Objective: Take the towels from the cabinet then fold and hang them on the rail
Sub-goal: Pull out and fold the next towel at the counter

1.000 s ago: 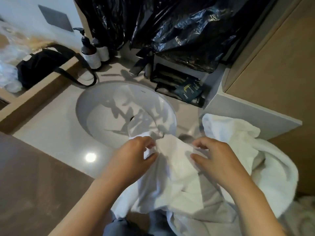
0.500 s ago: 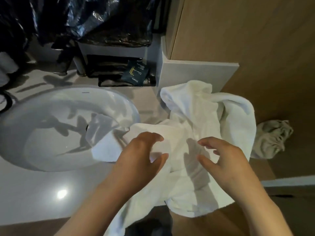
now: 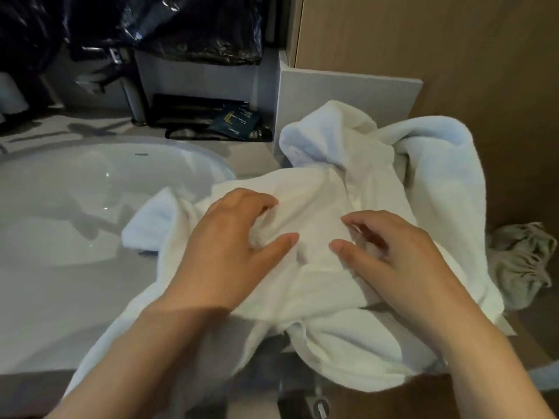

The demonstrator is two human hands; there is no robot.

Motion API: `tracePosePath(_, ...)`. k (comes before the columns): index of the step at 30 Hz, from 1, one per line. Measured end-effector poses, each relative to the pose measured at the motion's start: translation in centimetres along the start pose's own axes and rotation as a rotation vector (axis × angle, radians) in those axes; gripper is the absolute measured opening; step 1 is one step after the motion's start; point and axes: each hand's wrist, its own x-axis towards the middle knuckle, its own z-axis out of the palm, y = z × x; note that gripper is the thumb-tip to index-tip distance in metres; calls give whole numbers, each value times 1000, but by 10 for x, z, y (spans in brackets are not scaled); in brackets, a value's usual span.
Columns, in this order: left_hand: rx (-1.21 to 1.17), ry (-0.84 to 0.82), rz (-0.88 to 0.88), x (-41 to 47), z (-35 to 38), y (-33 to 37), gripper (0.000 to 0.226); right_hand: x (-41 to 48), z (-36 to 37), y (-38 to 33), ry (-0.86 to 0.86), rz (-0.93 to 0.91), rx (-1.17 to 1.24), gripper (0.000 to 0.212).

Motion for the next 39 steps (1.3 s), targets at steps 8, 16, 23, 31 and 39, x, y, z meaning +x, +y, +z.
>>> tracePosePath(8,113,-30,120,-58,-9,7,68,-36,1,12,-36,-127,61,45)
tracePosePath(16,219,-54,122,-83,-12,14,54,-54,-3,17,-31,-190,-81,23)
tracePosePath(23,312,-109,73,-66,-17,17,25,-37,-1,21,-98,-247,-136,49)
tracePosePath(31,89,-175,-6,-54,-36,10,24,-3,-18,-11,52,-244,-60,16)
tracePosePath(39,27,-66,-76,-53,-56,2,31,-6,-15,-13,-283,-252,-38,34)
